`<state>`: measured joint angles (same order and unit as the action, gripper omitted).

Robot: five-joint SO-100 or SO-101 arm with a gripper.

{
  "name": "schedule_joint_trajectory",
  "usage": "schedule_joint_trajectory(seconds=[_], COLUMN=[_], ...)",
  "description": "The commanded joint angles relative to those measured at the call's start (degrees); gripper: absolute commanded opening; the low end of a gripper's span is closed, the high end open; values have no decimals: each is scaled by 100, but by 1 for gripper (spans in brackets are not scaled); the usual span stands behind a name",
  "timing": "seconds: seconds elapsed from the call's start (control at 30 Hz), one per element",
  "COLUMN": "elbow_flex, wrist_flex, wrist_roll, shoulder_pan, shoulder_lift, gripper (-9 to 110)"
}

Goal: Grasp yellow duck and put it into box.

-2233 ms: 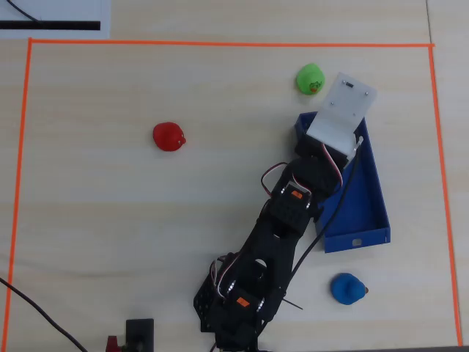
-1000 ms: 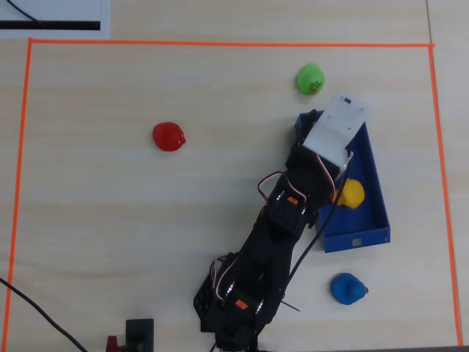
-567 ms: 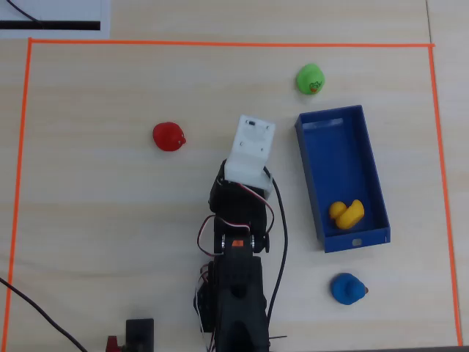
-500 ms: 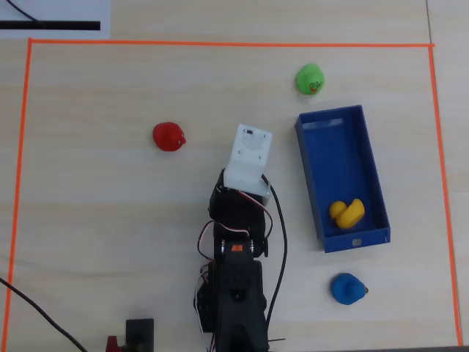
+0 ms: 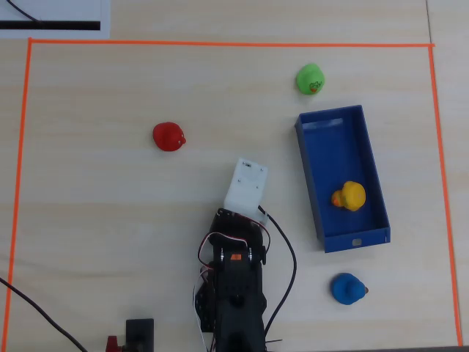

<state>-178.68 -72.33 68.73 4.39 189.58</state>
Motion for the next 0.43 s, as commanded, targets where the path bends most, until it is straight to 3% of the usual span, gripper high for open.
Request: schedule_joint_trajectory(seconds=[0.0, 0.4], elbow_flex=[44, 44], wrist_flex=[-237, -237], wrist_roll=[9, -26], shoulder_pan=[26, 35], shoulder_lift=[9, 9], gripper=[1, 1])
